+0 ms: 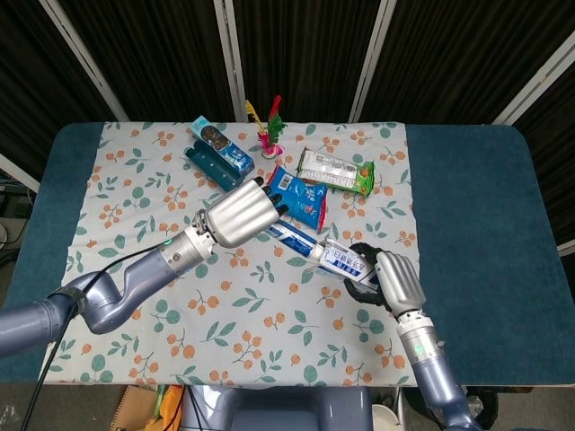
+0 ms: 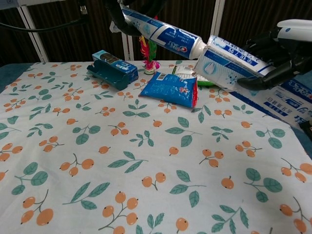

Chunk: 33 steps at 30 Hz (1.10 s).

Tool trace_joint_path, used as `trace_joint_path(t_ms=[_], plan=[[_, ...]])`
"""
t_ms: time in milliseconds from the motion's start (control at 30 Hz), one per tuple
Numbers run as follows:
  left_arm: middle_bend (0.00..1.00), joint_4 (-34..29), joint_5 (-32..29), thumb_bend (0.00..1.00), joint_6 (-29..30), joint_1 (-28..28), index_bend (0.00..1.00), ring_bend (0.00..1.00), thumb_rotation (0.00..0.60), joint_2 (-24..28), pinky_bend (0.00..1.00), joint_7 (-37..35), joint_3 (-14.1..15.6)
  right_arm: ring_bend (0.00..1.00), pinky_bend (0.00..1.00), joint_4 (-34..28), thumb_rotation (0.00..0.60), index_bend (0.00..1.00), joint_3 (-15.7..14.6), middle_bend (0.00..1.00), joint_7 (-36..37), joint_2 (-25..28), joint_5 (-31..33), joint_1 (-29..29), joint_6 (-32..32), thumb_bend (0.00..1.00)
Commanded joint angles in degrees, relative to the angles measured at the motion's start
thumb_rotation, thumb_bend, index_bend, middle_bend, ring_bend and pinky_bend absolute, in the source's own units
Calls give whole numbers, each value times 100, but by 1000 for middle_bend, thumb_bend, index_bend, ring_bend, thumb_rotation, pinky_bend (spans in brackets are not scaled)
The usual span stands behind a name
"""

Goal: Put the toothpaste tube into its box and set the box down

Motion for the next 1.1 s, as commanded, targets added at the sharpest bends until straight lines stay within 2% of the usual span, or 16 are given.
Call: trace_joint_path(t_ms=[33, 167, 367, 433, 733, 867, 1100], plan=[[741, 69, -16, 450, -35, -122, 688, 659, 600, -111, 646, 107, -45, 430, 421, -12, 600, 408, 10, 514, 75, 46, -38, -15, -13, 362], [691, 201, 92, 432, -3, -311, 658, 607, 600, -279, 637, 211, -96, 430, 421, -42, 600, 408, 68, 514, 245, 100, -58, -41, -9, 362], [636, 687, 626, 419, 537, -650, 624, 551, 600, -706, 626, 185, -251, 430, 421, -90, 600, 408, 308, 514, 715, 166, 115, -135, 87, 361], [588, 813, 703, 398, 671, -737, 580, 499, 600, -815, 596, 105, -313, 431, 421, -95, 600, 408, 379, 514, 903, 183, 159, -175, 102, 362], [371, 1259, 1127, 99, 931, -1195, 372, 292, 600, -1089, 442, 118, -382, 432, 421, -57, 600, 407, 504, 514, 1746, 57, -285, -444, 406, 362], [354, 1357, 1093, 47, 1089, -1244, 340, 277, 600, -1224, 413, 295, -458, 434, 421, -93, 600, 408, 564, 515, 2104, -44, -460, -566, 590, 362], [350, 1337, 881, 37, 1300, -1236, 322, 277, 600, -1297, 413, 491, -649, 436, 421, -116, 600, 408, 642, 515, 2662, -232, -622, -752, 845, 362]])
